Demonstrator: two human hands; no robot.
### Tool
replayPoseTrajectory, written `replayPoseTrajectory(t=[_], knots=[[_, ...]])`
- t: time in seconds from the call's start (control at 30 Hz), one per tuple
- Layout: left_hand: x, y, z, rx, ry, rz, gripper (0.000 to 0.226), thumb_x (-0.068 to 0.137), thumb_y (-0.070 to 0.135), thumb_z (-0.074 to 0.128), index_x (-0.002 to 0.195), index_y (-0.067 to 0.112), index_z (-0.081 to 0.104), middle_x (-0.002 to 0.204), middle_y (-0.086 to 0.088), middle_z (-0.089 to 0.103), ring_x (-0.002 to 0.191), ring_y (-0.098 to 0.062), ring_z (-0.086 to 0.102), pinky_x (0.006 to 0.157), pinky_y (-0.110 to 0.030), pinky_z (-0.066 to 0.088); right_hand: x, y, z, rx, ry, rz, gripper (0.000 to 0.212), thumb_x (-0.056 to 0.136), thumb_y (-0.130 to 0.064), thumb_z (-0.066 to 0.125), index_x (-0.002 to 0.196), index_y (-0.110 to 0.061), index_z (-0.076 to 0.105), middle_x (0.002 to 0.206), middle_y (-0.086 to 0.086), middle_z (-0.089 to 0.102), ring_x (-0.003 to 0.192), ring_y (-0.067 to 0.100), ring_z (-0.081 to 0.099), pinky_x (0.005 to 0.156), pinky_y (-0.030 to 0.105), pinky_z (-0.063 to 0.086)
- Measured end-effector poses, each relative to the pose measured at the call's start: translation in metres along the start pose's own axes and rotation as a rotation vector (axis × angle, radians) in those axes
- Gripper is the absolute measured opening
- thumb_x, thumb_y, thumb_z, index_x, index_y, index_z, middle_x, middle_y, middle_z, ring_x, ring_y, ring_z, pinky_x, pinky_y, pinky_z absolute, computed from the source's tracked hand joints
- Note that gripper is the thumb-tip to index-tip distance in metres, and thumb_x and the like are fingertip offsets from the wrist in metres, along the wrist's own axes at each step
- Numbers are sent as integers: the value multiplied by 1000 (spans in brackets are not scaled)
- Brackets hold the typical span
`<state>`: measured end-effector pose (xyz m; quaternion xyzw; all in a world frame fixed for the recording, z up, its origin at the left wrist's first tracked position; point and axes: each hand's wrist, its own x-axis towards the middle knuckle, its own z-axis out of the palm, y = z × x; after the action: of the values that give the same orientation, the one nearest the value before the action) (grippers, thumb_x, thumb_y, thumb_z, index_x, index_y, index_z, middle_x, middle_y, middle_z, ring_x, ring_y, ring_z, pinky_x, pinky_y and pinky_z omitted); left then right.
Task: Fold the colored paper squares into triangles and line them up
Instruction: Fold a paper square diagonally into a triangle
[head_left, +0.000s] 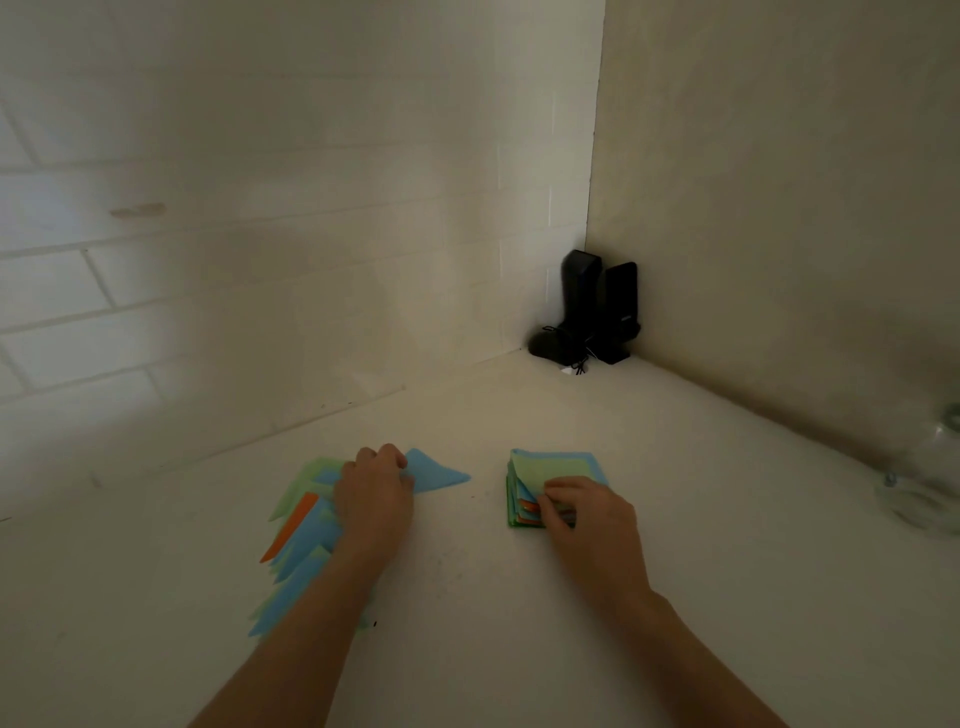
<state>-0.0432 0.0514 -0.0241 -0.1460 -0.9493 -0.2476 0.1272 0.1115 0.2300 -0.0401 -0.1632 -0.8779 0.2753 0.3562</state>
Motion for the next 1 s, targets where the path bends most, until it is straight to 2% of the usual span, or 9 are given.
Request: replayPoseTrajectory(t=[0.13, 0.2, 0.27, 0.37, 0.57, 0.7, 0.83, 0.9, 1.0], knots=[[-10, 10, -9, 11, 76, 35, 26, 86, 18, 62, 112, 14, 56, 110, -12, 52, 101, -31, 50, 82, -42, 42, 3, -1, -8, 5, 53, -29, 1, 77, -16, 75, 77, -17, 75, 83, -7, 71, 72, 11, 65, 67, 32, 55], [-22, 19, -13, -85, 156, 131, 24, 82, 11, 65, 105, 13, 59, 102, -11, 54, 94, -32, 52, 77, -43, 43, 2, -2, -13, 3, 83, -23, 2, 75, -15, 76, 76, -17, 75, 82, -7, 71, 73, 11, 64, 68, 34, 54], [-39, 28, -12, -207, 195, 265, 24, 77, 5, 67, 98, 13, 61, 95, -7, 55, 87, -26, 51, 74, -35, 42, -1, -4, -17, -9, 109, -9, 4, 74, -18, 78, 77, -19, 75, 83, -9, 71, 75, 12, 63, 70, 38, 53], [-70, 43, -10, -362, 134, 378, 24, 77, 7, 68, 97, 18, 60, 92, 6, 50, 84, -10, 44, 74, -18, 34, -5, -10, -27, -26, 131, 5, 6, 72, -24, 80, 75, -23, 75, 82, -11, 70, 77, 12, 62, 71, 40, 51], [-114, 48, -5, -425, -28, 390, 22, 83, 17, 63, 99, 27, 54, 90, 13, 48, 84, -6, 47, 72, -22, 43, -11, -23, -45, 113, 134, 134, 11, 70, -29, 80, 74, -20, 76, 79, -8, 72, 77, 12, 65, 76, 39, 52], [-131, 40, -11, -457, -61, 391, 27, 83, 15, 62, 104, 29, 52, 94, 14, 49, 87, -4, 48, 76, -25, 46, -21, -36, -64, 7, 217, -67, 8, 71, -25, 81, 72, -23, 73, 81, -11, 69, 77, 10, 62, 71, 40, 50], [-143, 36, -18, -492, -44, 416, 47, 81, 11, 64, 116, 36, 43, 104, 13, 44, 95, -3, 45, 82, -20, 43, -48, -40, -65, -188, 151, -281, 12, 67, -24, 80, 67, -27, 68, 79, -14, 66, 76, 11, 60, 69, 28, 36], [-149, 34, -19, -469, -46, 463, 48, 80, 12, 64, 120, 31, 46, 111, 13, 41, 100, -5, 43, 85, -18, 41, -62, -37, -60, -225, 72, -304, 12, 63, -27, 78, 65, -28, 66, 75, -15, 64, 72, 10, 60, 67, 26, 31], [-154, 28, -19, -434, -78, 571, 37, 80, 19, 60, 117, 24, 52, 117, 10, 47, 107, -5, 40, 93, -11, 31, -77, -30, -51, -271, -73, -273, 8, 68, -37, 67, 63, -31, 66, 71, -17, 63, 66, 8, 59, 63, 25, 37]])
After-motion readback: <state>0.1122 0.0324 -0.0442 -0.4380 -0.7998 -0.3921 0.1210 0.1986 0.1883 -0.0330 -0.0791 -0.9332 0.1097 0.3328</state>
